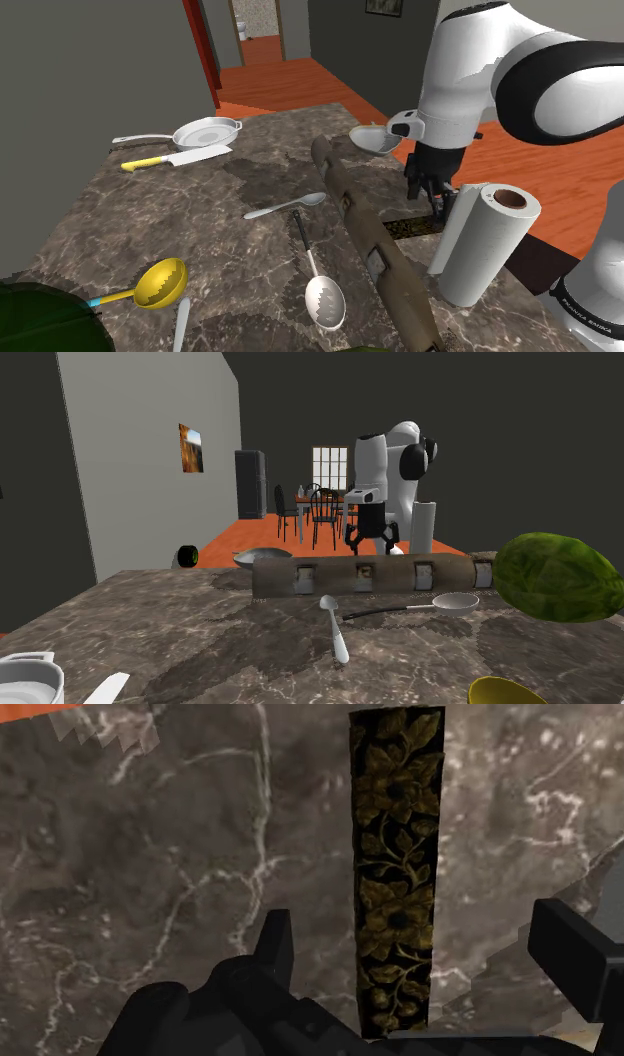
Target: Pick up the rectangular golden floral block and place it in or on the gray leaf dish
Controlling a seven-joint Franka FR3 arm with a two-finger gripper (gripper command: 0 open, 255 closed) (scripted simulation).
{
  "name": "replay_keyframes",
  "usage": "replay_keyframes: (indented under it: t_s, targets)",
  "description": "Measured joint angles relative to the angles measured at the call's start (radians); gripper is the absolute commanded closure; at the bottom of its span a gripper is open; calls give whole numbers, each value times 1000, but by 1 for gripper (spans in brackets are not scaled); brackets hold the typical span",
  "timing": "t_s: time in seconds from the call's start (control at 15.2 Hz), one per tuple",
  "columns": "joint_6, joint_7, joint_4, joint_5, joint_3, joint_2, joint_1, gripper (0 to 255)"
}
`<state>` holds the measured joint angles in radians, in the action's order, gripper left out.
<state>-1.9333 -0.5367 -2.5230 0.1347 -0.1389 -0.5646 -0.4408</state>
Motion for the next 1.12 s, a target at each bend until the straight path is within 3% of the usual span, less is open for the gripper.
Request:
replay_keyframes:
  t_s: [0.4,0.79,0.86,1.12]
  targets:
    - [-80,-1,-66,6,-7,16,-2,0]
    - [-89,-1,-72,7,-8,19,-2,0]
    - [-89,-1,-72,7,-8,19,-2,255]
    - [-89,-1,-72,7,-8,18,-3,255]
